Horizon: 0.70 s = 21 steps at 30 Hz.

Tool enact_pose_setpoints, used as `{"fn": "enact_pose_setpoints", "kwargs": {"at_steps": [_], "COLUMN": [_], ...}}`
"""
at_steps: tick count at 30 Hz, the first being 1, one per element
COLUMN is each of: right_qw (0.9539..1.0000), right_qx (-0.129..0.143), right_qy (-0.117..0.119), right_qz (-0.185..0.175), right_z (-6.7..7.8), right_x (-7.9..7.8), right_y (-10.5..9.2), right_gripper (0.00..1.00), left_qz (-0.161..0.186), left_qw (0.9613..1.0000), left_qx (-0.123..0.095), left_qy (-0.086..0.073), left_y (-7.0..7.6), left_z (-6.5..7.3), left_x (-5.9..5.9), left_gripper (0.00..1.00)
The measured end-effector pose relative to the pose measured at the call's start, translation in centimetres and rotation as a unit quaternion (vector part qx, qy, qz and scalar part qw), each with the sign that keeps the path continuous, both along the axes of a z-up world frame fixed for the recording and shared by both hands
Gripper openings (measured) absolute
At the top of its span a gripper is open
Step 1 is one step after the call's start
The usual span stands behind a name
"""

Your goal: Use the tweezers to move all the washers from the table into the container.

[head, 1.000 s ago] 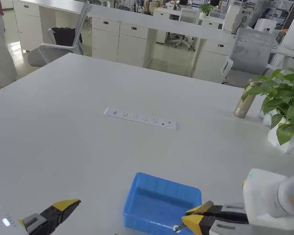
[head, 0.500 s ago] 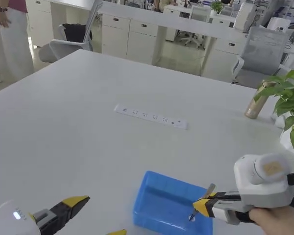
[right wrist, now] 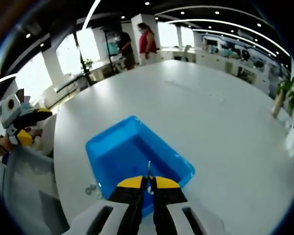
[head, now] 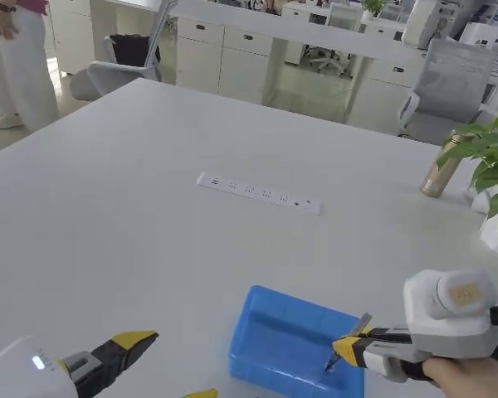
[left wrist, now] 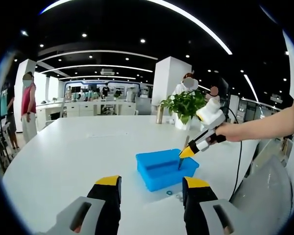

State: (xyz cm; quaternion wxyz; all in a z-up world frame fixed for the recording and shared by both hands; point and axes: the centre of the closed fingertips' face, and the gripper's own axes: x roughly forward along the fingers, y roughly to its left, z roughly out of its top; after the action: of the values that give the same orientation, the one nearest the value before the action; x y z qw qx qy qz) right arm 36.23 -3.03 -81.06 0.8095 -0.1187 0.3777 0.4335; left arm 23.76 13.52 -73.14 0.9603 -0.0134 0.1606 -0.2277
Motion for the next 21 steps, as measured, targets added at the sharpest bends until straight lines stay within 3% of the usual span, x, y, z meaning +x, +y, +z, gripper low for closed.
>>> {"fn": "enact_pose_setpoints", "kwargs": {"at_steps": [9, 18, 21], "right_qw": [1.0, 0.9982, 0.9969], "right_qx": [0.004, 0.027, 0.052], "right_qy": [-0.005, -0.049, -0.053], "right_qz": [0.001, 0.02, 0.026], "right_z": [0.6, 5.2, 6.7], "right_x": [-0.3, -2.7, -3.8], "right_y": [0.2, 1.6, 2.5], "right_gripper": [0.03, 0.03, 0.03], "left_qz": [-0.001, -0.002, -0.002], "left_qw": [1.0, 1.0, 1.0], "left_qx": [-0.004, -0.002, -0.003], "left_qy": [-0.001, -0.001, -0.003], "left_y": [0.0, -0.1, -0.1], "left_z": [0.0, 0.0, 0.1], "left_x": [0.0, -0.1, -0.1], "left_gripper": [0.49, 0.49, 0.5]}}
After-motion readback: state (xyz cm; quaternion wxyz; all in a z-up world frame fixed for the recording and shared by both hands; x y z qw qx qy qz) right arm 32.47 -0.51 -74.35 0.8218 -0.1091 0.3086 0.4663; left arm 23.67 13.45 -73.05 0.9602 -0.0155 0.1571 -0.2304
